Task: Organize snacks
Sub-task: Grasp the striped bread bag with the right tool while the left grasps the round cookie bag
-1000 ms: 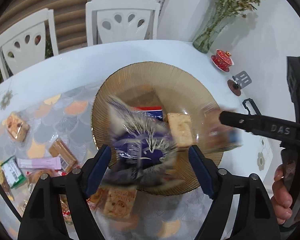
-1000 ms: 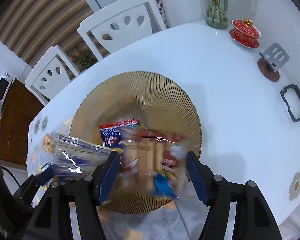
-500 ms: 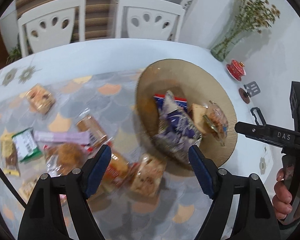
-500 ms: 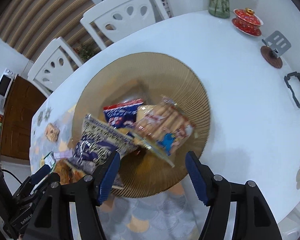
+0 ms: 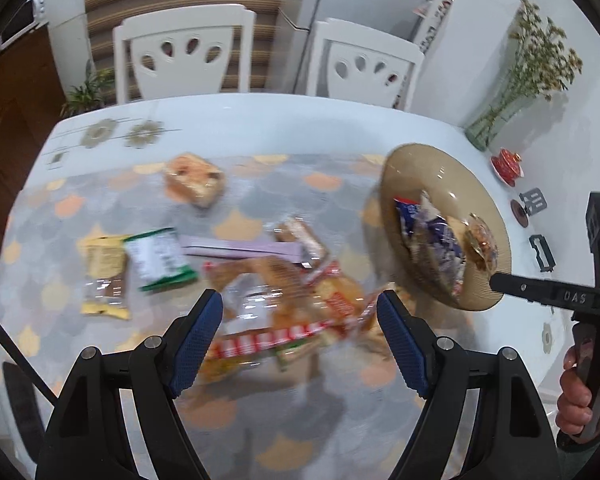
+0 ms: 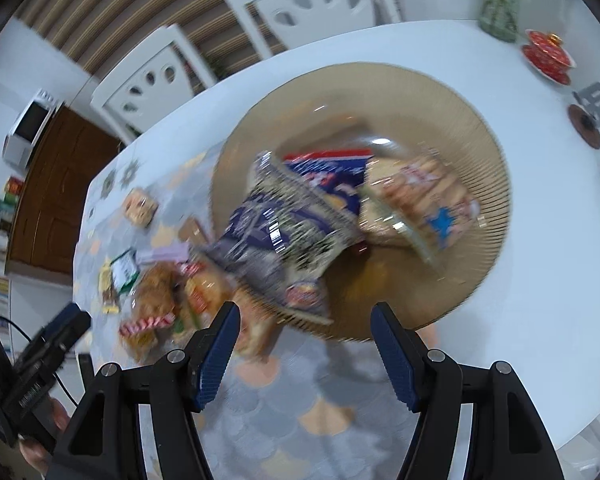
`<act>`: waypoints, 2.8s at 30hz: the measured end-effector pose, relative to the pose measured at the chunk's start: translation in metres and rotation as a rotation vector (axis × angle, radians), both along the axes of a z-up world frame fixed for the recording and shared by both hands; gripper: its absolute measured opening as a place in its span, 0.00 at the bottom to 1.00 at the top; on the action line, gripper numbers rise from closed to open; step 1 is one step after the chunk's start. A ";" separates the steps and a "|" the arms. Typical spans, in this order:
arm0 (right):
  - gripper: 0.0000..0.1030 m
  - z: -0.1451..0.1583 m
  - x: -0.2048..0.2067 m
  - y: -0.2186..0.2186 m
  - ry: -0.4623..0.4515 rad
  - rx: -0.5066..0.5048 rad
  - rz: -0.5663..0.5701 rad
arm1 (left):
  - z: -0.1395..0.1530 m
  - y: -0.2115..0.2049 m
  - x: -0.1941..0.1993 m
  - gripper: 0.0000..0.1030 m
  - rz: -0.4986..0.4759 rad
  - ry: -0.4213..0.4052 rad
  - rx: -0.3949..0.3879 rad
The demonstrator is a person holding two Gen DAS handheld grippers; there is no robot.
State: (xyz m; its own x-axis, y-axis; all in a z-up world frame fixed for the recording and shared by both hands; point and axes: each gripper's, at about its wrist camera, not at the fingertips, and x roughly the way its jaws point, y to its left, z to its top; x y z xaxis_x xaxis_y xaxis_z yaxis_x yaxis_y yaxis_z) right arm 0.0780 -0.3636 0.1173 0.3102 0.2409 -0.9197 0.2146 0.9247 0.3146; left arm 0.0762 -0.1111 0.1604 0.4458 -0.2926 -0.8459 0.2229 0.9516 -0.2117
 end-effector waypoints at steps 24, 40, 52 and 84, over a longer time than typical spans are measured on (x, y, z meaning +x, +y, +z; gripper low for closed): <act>0.76 -0.027 0.025 0.148 0.078 0.081 0.165 | -0.051 0.123 -0.003 0.76 0.030 0.115 0.005; 0.79 -0.084 0.096 0.214 0.177 0.017 0.208 | -0.114 0.080 0.013 0.76 -0.323 0.193 0.019; 0.72 -0.107 0.099 0.238 0.198 -0.063 0.275 | -0.132 0.072 0.001 0.76 -0.390 0.099 0.085; 0.59 -0.034 0.050 0.190 0.016 0.060 0.136 | -0.109 0.069 -0.045 0.70 -0.411 0.159 0.021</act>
State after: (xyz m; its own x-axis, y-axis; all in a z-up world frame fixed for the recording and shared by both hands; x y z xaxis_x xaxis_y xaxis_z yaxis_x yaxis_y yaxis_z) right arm 0.1275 -0.1740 0.0835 0.2564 0.3345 -0.9068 0.0944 0.9250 0.3680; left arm 0.0310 -0.0417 0.0514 0.1597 -0.4007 -0.9022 0.5504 0.7948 -0.2556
